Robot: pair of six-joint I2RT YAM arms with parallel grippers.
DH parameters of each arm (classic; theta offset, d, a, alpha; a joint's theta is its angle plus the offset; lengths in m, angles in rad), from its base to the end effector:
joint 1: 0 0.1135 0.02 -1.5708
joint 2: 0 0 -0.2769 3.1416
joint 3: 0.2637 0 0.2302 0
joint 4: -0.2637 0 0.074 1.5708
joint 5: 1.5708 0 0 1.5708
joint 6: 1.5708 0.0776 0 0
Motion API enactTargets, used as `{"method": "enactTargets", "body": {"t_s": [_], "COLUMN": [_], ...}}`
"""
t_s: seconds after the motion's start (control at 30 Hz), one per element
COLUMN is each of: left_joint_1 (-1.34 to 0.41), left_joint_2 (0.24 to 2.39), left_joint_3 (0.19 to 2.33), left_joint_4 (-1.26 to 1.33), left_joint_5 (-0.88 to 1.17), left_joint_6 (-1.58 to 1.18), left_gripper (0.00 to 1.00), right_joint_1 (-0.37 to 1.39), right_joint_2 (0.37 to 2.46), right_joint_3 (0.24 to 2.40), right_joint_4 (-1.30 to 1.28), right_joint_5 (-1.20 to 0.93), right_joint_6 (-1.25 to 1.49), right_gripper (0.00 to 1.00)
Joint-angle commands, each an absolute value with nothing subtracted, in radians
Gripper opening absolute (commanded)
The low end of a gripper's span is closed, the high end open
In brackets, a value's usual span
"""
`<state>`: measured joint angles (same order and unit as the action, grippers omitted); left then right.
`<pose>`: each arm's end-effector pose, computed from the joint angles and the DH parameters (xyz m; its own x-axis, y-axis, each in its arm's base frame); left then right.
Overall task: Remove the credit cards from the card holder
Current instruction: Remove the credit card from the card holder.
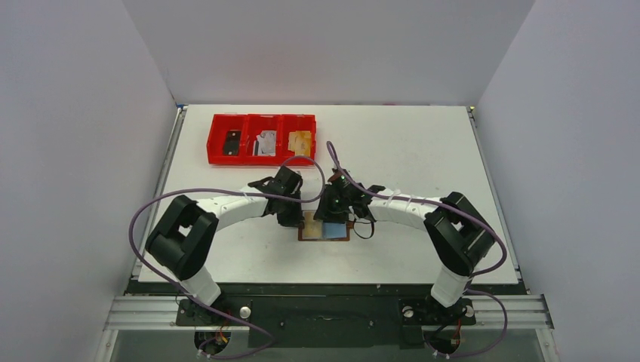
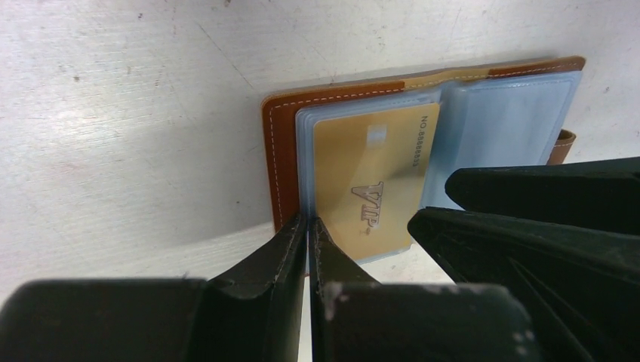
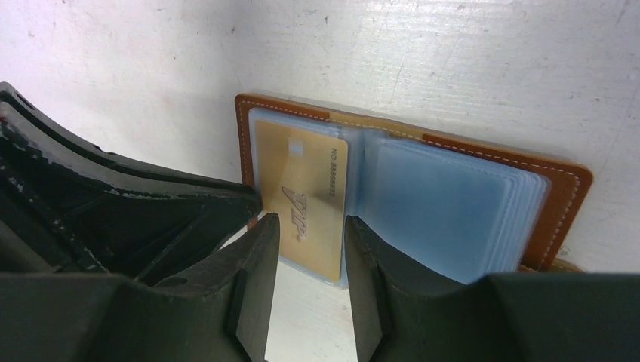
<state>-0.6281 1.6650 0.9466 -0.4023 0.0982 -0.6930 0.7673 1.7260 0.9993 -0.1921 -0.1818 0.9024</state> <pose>0.2534 -0.1934 0.1519 -0.9561 -0.0914 -0.2783 0.0110 0.9382 -0.3459 0.2494 0.2600 0.1648 -0.9524 0.1539 -0.2633 -0.0230 0.8246 0.5653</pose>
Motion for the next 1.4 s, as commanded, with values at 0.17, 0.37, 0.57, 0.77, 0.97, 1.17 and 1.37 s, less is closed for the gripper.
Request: {"method": "enactTargets", "body": {"t_s": [0.17, 0.37, 0.57, 0.77, 0.97, 1.17, 1.37], "left_joint_1": [-0.641, -0.645, -0.65, -0.667, -0.698, -0.7, -0.7], "left_joint_2": [1.689, 1.706, 1.711, 1.724, 1.759, 1.799, 1.824], "left_joint_3": [0.945, 0.945, 0.947, 0.977, 1.016, 1.028, 1.023], "left_joint_4": [-0.353, -0.366, -0.369, -0.374, -0.381, -0.404, -0.419], "left_joint_5": [0.094, 0.084, 0.083, 0.086, 0.077, 0.05, 0.036], "left_joint_6": [-0.701, -0.709, -0.714, -0.715, -0.725, -0.746, -0.753], "left_gripper": [0.03, 0.03, 0.03, 0.03, 0.03, 0.08, 0.14], "right_joint_1": [0.766, 0.749, 0.728, 0.717, 0.71, 0.697, 0.668], "right_joint_2": [1.74, 1.742, 1.742, 1.763, 1.779, 1.763, 1.734], "right_joint_3": [0.979, 0.949, 0.898, 0.86, 0.842, 0.821, 0.774], "right_joint_4": [-0.12, -0.091, -0.014, 0.087, 0.126, 0.144, 0.213], "right_joint_5": [-0.194, -0.205, -0.263, -0.322, -0.346, -0.359, -0.396], "right_joint_6": [0.917, 0.917, 0.936, 0.966, 0.983, 0.981, 0.975], "right_gripper": [0.32, 0.32, 0.32, 0.32, 0.31, 0.31, 0.31]}}
